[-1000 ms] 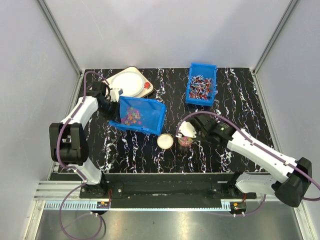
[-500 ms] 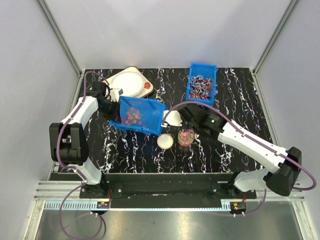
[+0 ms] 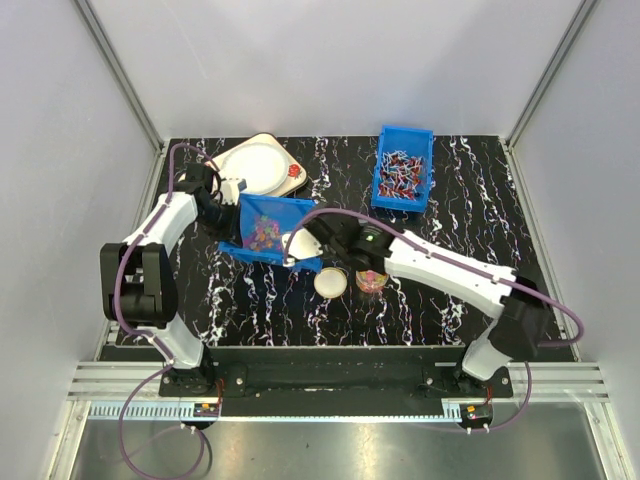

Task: Pack the candies
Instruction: Scoop the fake candies from the storage box.

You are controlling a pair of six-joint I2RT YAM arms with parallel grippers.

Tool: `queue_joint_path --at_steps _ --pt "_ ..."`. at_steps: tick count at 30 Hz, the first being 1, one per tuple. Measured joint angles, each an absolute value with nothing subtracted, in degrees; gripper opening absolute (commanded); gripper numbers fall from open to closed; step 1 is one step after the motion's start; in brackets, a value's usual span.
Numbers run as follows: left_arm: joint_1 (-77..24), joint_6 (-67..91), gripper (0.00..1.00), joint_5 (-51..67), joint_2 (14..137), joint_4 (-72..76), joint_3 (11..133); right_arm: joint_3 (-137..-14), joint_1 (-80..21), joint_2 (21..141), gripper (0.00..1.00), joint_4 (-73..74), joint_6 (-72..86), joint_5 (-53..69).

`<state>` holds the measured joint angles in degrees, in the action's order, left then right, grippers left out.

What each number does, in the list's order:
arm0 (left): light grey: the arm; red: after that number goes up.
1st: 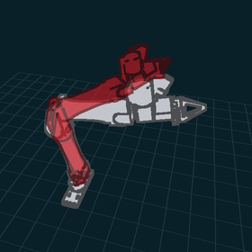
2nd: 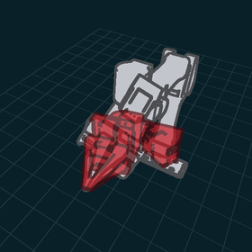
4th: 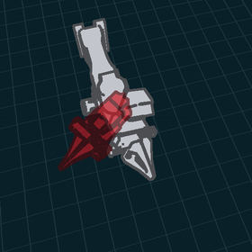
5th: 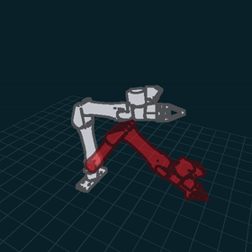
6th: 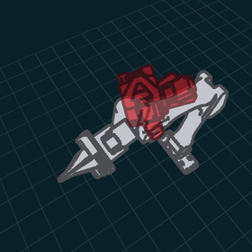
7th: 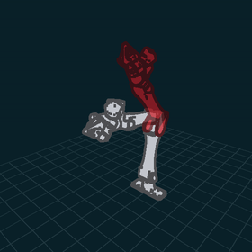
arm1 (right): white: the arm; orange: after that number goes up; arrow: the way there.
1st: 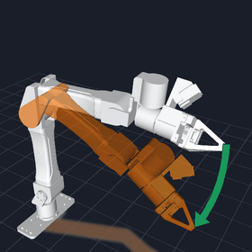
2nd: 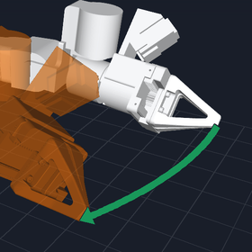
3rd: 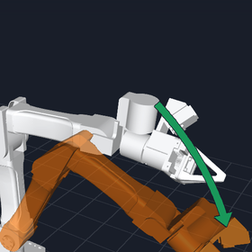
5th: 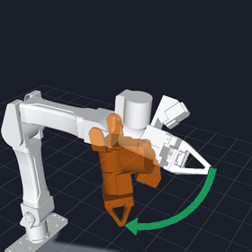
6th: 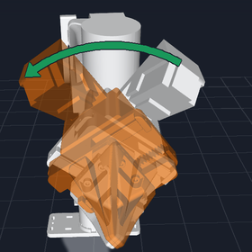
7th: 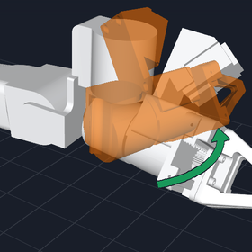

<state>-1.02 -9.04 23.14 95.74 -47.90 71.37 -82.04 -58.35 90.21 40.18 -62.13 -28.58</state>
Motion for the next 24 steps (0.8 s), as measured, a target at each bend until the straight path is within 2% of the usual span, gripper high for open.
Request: queue_joint_path --at_steps 8,13,19,24 --pt "-2.6 -9.2 0.00 19.5 95.9 -48.5 71.4 -91.9 -59.7 100.6 0.00 40.6 -67.0 -29.7" --pt "-3.1 -11.4 0.00 20.1 99.8 -54.3 75.5 -98.7 -60.0 105.0 0.00 41.8 -67.2 -28.4" --pt "-3.0 -18.5 0.00 21.6 106.0 -63.8 82.4 -106.1 -59.5 104.5 0.00 47.0 -64.2 -20.9" --pt "-2.8 -26.0 0.00 28.7 110.1 -71.7 88.1 -107.5 -58.0 100.5 0.00 52.0 -62.0 -14.9"
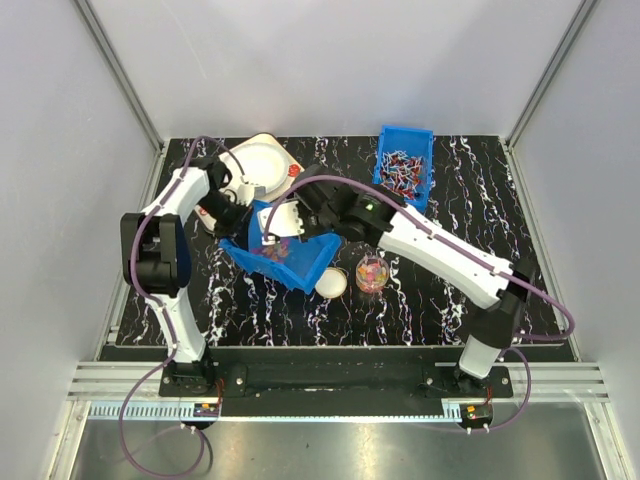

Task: Pack the candies
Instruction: Scoop the fake candies from the storage box.

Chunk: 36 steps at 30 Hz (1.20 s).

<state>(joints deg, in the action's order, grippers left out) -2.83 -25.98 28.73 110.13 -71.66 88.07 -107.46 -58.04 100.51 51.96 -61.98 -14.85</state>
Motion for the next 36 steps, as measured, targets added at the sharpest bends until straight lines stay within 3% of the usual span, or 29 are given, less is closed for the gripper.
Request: queue_joint_path --at_steps 10,36 --pt "-4.3 -24.5 0.00 26.3 111.4 -73.9 90.2 -105.6 -57.7 98.3 0.00 57.5 -63.2 -15.9" --pt "-7.8 -12.8 0.00 13.8 108.7 -68.9 88.5 -106.0 -60.8 117.1 0.00 61.1 -64.7 -21.3"
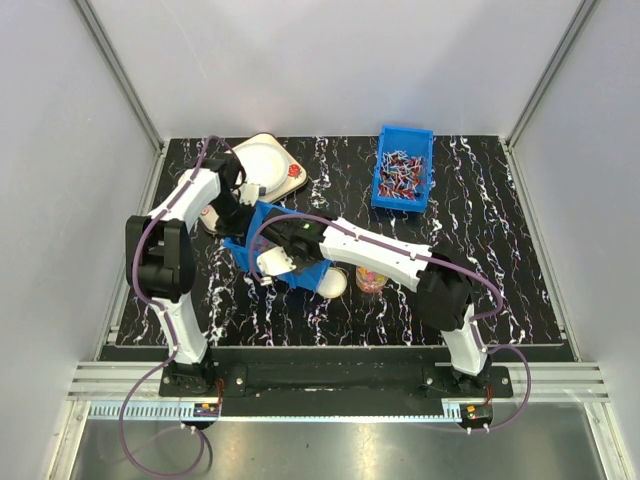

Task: Pack the candies
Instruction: Scoop the fake candies from the storage box.

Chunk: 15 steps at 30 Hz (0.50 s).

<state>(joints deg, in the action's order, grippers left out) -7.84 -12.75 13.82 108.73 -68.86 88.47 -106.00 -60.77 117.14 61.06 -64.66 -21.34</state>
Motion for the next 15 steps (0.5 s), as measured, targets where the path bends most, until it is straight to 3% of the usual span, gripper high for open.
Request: queue_joint_path --at_steps 15 --pt "-8.6 -12.9 0.00 12.4 107.3 -68.8 87.2 -106.5 -60.8 117.6 0.00 60.2 -62.9 -10.4"
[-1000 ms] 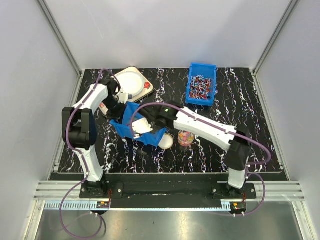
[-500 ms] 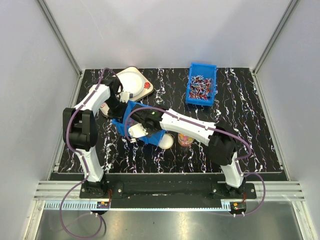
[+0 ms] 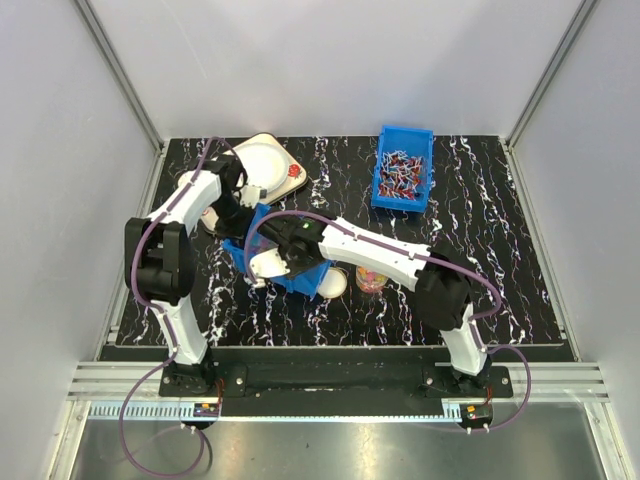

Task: Pack the candies
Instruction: Scoop the fake candies from the storage box.

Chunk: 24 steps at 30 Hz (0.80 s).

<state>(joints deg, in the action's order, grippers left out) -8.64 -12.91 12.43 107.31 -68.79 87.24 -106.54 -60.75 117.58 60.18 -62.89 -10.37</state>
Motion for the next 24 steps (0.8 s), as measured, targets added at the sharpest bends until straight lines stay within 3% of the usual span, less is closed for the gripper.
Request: queue_joint_path --at_steps 16,24 --pt "-10.7 -13.3 0.00 12.1 105.4 -68.0 84.6 -110.3 -60.3 123.7 0.00 45.4 -52.0 -3.2" --pt "-10.3 -13.7 0.00 11.7 104.3 -67.3 84.2 -98.9 -58.7 119.3 0.00 34.0 -43.9 -0.4"
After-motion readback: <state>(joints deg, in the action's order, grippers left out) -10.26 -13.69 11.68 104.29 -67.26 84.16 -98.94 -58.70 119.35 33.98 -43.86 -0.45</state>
